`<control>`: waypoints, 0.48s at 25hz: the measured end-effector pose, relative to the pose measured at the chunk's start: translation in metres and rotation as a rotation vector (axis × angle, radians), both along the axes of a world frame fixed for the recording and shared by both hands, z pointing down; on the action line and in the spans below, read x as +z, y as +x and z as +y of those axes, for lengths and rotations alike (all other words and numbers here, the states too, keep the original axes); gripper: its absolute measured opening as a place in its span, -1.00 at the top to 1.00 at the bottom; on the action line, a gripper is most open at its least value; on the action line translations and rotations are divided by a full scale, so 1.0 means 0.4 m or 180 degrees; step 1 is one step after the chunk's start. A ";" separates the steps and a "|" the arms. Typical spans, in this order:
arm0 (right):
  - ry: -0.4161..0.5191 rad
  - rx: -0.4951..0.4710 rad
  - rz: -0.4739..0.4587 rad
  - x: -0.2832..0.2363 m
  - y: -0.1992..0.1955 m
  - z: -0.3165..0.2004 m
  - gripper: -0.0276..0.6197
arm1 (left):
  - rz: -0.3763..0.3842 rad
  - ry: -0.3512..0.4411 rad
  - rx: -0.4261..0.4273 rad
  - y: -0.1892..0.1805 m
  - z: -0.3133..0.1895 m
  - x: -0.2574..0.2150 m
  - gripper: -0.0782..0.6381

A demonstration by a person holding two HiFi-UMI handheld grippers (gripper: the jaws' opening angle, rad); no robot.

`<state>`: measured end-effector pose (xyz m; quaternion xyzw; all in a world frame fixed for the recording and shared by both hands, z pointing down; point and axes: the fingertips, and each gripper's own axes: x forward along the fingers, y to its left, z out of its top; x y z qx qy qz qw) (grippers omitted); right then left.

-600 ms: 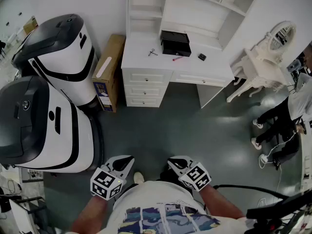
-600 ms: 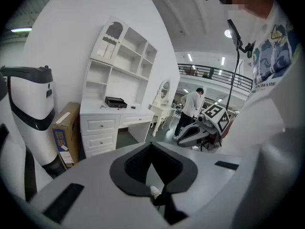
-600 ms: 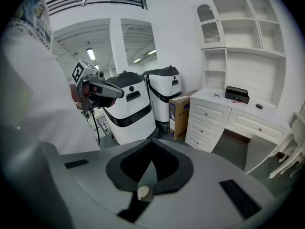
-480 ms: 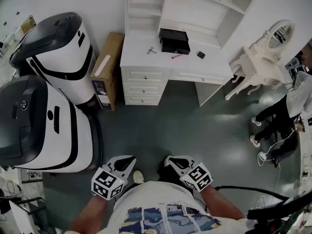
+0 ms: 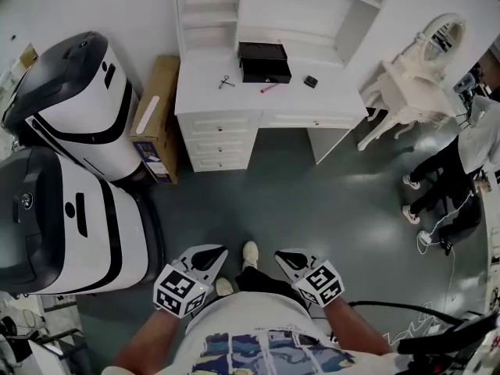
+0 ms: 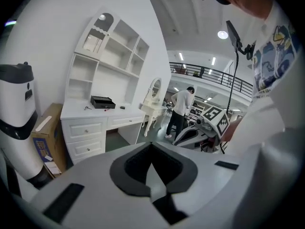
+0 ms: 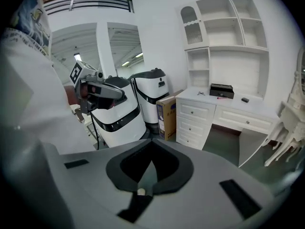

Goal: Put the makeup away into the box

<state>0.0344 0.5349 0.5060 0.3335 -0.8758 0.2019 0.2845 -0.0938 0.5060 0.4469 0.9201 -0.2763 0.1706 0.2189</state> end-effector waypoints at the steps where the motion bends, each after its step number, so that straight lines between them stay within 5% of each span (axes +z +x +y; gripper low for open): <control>1: 0.0016 0.0019 -0.0018 0.000 0.010 -0.024 0.84 | -0.0018 0.0004 0.0030 0.013 -0.020 -0.002 0.74; 12: 0.0241 0.0144 -0.0244 -0.021 0.159 -0.284 0.81 | -0.0225 0.0189 0.0012 0.165 -0.270 -0.044 0.74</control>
